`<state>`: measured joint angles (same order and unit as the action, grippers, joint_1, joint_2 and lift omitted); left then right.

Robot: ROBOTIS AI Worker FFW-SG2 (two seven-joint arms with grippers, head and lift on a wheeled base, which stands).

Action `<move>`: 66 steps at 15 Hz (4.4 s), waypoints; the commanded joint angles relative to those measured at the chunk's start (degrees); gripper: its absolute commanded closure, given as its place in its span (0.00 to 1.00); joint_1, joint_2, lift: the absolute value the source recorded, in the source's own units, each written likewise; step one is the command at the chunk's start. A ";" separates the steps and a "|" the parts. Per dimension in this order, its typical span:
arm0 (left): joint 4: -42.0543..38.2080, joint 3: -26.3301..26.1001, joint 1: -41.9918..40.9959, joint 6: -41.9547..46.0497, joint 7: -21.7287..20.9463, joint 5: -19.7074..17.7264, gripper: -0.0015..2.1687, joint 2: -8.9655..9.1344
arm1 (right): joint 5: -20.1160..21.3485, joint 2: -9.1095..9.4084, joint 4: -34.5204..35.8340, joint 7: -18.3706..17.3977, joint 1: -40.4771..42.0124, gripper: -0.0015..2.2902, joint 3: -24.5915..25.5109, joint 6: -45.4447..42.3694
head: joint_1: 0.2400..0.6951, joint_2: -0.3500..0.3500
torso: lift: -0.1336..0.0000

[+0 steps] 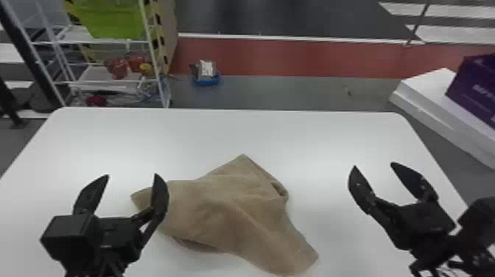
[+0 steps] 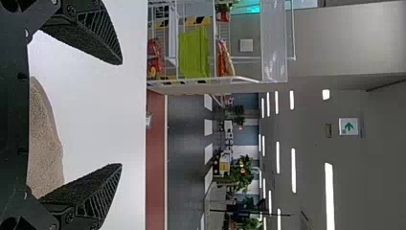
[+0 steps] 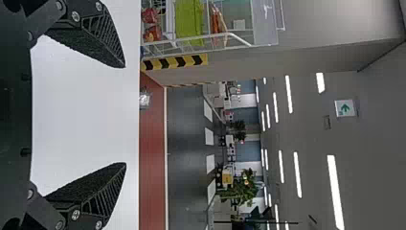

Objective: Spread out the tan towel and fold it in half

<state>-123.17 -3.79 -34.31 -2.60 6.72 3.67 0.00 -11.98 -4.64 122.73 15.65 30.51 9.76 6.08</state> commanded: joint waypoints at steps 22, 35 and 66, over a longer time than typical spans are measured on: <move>4.87 -26.36 0.82 -5.45 2.34 7.67 0.10 -6.94 | -6.30 -3.80 -10.67 5.98 -2.04 0.08 22.67 3.20 | 1.00 0.00 | 0.08; 12.78 -40.86 12.78 -16.00 2.95 7.85 0.22 -6.94 | -7.26 -3.88 -15.59 7.38 -2.39 0.08 25.75 3.38 | 1.00 0.00 | 0.08; 5.31 -38.49 18.40 -38.67 6.55 9.87 0.60 -5.45 | -10.60 -5.38 -20.42 8.79 -4.94 0.08 23.28 1.80 | 1.00 0.00 | 0.08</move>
<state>-117.11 -44.41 -16.03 -41.42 13.20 13.26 -5.50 -22.79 -10.05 102.51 24.47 26.10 33.53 7.90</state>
